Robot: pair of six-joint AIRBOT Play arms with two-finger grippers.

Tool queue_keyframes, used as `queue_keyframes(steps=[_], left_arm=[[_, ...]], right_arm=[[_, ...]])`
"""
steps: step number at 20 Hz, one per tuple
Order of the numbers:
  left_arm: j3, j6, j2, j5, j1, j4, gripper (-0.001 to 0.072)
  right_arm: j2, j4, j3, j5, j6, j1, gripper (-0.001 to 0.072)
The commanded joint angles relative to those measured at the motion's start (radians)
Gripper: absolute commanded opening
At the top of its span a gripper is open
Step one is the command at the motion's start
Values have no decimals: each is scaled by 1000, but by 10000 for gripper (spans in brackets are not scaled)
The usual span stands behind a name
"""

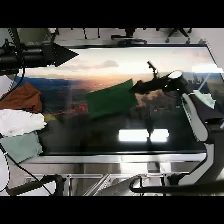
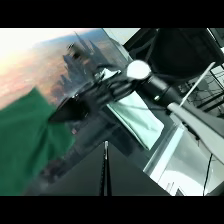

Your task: Fold the shirts.

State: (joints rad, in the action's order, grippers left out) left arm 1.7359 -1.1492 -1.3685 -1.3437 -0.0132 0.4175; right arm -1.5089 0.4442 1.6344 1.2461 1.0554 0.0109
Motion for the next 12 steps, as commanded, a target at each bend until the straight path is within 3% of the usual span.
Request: queue_keyframes(steps=[1, 12], left_arm=[[0, 0, 0, -19, 0, 0, 15], [0, 0, 0, -61, 0, 1, 15]], right_arm=[[116, -27, 90, 16, 77, -141, 18], [258, -17, 143, -23, 244, -783, 19]])
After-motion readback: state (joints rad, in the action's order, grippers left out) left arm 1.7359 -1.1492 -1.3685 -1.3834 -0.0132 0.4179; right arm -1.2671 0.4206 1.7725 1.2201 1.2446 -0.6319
